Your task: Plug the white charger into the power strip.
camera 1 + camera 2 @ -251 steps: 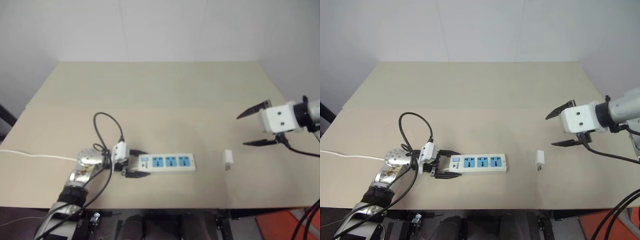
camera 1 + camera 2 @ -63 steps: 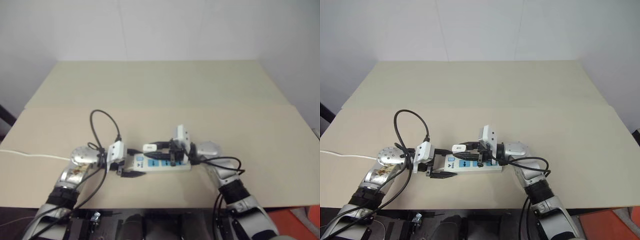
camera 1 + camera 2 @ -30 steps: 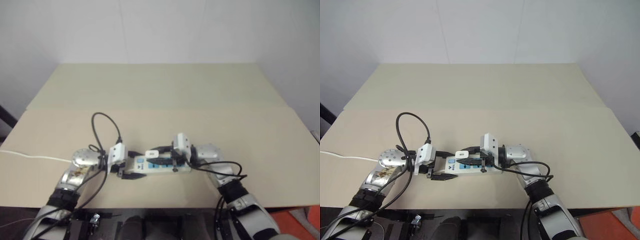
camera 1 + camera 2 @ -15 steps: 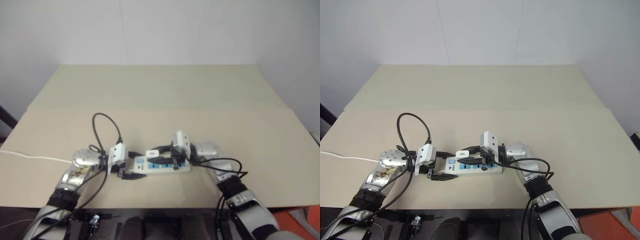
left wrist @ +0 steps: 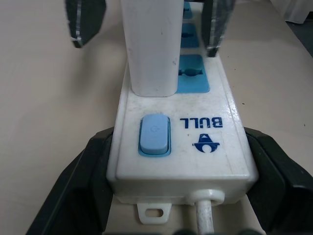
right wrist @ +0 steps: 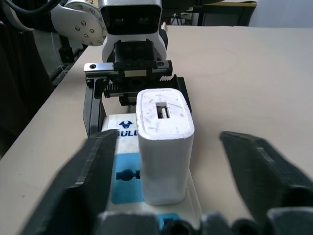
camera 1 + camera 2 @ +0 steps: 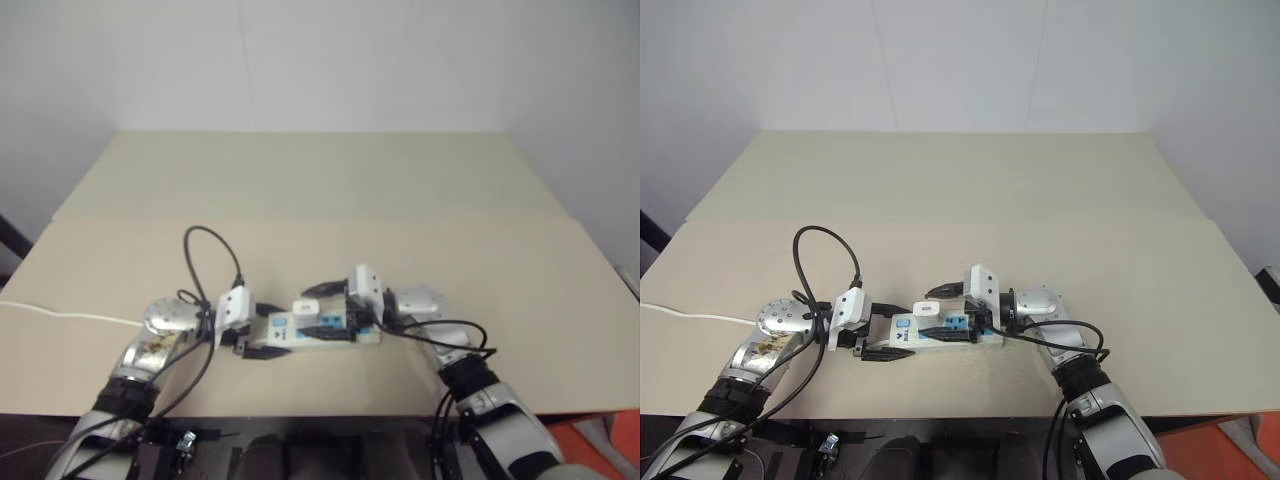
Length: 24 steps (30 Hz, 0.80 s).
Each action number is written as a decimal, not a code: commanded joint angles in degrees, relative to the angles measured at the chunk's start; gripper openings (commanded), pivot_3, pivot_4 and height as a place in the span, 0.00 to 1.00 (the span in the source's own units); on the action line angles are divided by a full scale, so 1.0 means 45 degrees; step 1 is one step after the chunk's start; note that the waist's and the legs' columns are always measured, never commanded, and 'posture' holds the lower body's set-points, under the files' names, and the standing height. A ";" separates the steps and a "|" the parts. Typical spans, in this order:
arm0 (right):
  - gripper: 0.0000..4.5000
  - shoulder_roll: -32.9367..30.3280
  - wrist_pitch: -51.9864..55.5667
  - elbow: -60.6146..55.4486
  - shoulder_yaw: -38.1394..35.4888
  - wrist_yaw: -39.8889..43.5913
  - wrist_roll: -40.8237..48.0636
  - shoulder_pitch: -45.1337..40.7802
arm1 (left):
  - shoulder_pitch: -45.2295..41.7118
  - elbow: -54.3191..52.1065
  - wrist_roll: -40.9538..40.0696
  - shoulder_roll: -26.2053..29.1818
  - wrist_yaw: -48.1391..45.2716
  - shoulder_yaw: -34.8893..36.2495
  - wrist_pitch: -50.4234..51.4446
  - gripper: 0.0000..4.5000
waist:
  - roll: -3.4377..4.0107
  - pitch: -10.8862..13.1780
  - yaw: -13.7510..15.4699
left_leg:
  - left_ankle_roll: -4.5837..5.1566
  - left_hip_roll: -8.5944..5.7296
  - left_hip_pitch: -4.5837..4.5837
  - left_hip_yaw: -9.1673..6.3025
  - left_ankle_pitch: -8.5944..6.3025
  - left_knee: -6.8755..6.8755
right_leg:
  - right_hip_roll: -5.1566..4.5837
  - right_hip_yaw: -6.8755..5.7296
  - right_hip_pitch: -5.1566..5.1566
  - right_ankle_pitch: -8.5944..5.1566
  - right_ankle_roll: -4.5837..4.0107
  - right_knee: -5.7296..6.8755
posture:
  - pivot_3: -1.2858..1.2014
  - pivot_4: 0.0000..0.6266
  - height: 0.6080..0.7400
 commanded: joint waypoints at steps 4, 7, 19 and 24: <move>1.00 -0.0967 0.0581 0.0059 0.0120 0.0185 -0.0825 0.0371 | -0.0230 -0.0848 -0.0656 0.0366 -0.0488 0.0398 0.0413 0.89 | -0.0002 -0.0001 0.0024 | 0.0000 0.0000 -0.0002 -0.0003 0.0000 -0.0001 | 0.0000 -0.0001 -0.0002 -0.0001 -0.0002 0.0000 | 0.52 0.24 1.00; 1.00 -0.1280 0.0720 -0.0580 -0.0138 0.0215 -0.0620 0.0297 | -0.0132 -0.1305 -0.1018 0.0544 -0.0583 0.0630 0.0762 1.00 | -0.0003 -0.0001 0.0060 | -0.0001 -0.0004 -0.0006 -0.0006 0.0000 -0.0002 | -0.0008 -0.0006 0.0002 -0.0003 -0.0001 -0.0008 | 0.52 0.24 1.00; 1.00 -0.3336 0.1430 -0.3659 -0.1876 0.0309 0.0447 0.1012 | 0.1506 -0.4536 -0.2859 0.2491 -0.0658 0.2861 0.1988 1.00 | 0.0003 0.0043 0.0023 | -0.0001 0.0000 -0.0102 -0.0005 0.0000 -0.0024 | -0.0014 0.0001 -0.0118 -0.0009 -0.0010 0.0000 | 0.52 0.24 1.00; 1.00 -0.4779 0.2585 -0.5468 -0.3586 0.0249 0.1722 0.1746 | 0.2422 -0.5315 -0.3392 0.3156 -0.0251 0.4132 0.2332 1.00 | 0.0020 0.0079 0.0038 | -0.0001 -0.0002 -0.0178 -0.0002 0.0001 -0.0020 | -0.0023 0.0000 -0.0184 -0.0009 -0.0010 0.0005 | 0.52 0.24 1.00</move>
